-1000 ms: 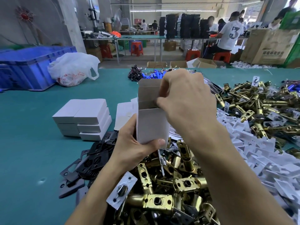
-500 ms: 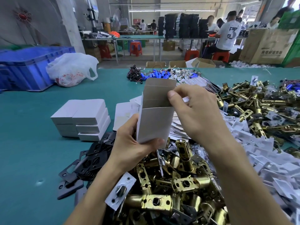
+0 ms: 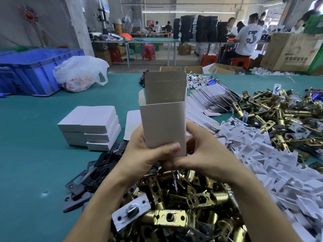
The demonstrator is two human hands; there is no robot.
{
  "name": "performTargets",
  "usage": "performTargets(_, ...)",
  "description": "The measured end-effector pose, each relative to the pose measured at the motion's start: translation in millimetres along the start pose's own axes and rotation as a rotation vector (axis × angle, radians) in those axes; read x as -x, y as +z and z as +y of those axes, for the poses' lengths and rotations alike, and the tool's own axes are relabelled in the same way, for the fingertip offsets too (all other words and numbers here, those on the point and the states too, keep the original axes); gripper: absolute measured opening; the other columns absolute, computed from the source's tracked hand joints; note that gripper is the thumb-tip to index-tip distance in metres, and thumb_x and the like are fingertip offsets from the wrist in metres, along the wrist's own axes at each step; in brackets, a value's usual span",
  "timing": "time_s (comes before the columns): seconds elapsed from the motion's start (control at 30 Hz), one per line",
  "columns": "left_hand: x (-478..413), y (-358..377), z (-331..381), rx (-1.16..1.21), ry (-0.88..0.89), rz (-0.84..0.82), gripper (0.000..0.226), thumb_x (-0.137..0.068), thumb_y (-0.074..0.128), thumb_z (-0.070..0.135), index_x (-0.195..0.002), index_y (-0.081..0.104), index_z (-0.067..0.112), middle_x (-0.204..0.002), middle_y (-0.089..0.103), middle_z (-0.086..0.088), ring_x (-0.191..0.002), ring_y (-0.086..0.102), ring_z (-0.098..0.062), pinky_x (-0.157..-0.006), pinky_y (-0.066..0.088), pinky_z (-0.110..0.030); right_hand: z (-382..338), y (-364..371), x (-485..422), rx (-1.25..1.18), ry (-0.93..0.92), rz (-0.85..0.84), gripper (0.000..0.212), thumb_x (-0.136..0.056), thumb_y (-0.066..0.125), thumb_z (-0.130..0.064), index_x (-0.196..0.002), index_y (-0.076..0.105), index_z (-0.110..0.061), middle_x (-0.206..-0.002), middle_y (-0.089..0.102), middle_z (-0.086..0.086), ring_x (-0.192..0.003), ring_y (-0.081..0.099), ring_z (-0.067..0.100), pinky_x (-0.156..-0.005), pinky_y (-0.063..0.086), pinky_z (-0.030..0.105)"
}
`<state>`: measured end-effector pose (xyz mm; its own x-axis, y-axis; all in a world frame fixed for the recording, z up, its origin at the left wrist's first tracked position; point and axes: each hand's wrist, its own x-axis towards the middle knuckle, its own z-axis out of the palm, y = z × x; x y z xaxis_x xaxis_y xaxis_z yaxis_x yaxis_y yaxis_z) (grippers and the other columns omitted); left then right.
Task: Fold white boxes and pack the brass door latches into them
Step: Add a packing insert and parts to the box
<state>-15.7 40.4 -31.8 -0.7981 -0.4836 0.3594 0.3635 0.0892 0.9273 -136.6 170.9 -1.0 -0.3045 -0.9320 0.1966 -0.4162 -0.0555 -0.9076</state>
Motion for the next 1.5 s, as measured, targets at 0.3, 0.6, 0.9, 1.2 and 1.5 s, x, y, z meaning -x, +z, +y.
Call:
performTargets(0.3, 2.3, -18.3, 14.0, -0.105, -0.185, -0.329, 0.039, -0.088, 0.07, 0.016, -0.123, 0.054, 0.014, -0.103, 0.075, 0.01, -0.088, 0.069, -0.004, -0.069, 0.054, -0.02, 9.8, 2.7, 11.8, -0.036, -0.067, 0.164, 0.042, -0.069, 0.086, -0.012, -0.107, 0.067, -0.016, -0.095, 0.076, -0.005, -0.088, 0.072, 0.008, -0.07, 0.054, 0.018)
performTargets(0.6, -5.3, -54.5, 13.5, -0.356, -0.24, 0.338, 0.016, -0.094, 0.069, 0.021, -0.078, 0.069, 0.024, -0.062, 0.063, 0.012, -0.056, 0.053, -0.003, -0.049, 0.041, -0.015, 15.4, -17.3, 28.2, 0.022, -0.019, 0.319, 0.049, -0.062, 0.087, -0.036, -0.105, 0.065, -0.033, -0.098, 0.075, -0.012, -0.089, 0.072, 0.009, -0.074, 0.06, 0.029)
performTargets(0.9, 17.8, -49.4, 7.8, -1.108, -0.489, -0.011, 0.017, -0.096, 0.062, 0.043, -0.084, 0.059, 0.031, -0.079, 0.064, 0.013, -0.074, 0.061, -0.004, -0.071, 0.054, -0.033, 13.7, -12.6, 30.7, -0.007, -0.037, 0.34, 0.054, -0.06, 0.092, -0.037, -0.106, 0.064, -0.031, -0.095, 0.075, -0.014, -0.084, 0.072, 0.007, -0.07, 0.057, 0.02)
performTargets(1.2, 13.9, -71.8, -9.0, -1.442, -0.747, 0.169, 0.044, -0.088, 0.067, 0.057, -0.126, 0.052, 0.039, -0.128, 0.057, 0.007, -0.117, 0.055, -0.022, -0.081, 0.04, -0.036, 18.4, -15.6, 29.9, -0.038, -0.046, 0.36, 0.051, -0.061, 0.087, -0.035, -0.107, 0.065, -0.036, -0.095, 0.076, -0.012, -0.084, 0.073, 0.008, -0.068, 0.057, 0.019)
performTargets(1.5, 14.5, -85.4, -22.0, -1.258, -0.769, 0.161, 0.069, -0.078, 0.072, 0.069, -0.133, 0.052, 0.032, -0.135, 0.056, 0.001, -0.122, 0.056, -0.025, -0.097, 0.049, -0.043, 17.3, -13.7, 28.7, -0.024, -0.047, 0.332, 0.053, -0.061, 0.088, -0.035, -0.109, 0.065, -0.033, -0.097, 0.076, -0.012, -0.086, 0.073, 0.009, -0.071, 0.056, 0.017)
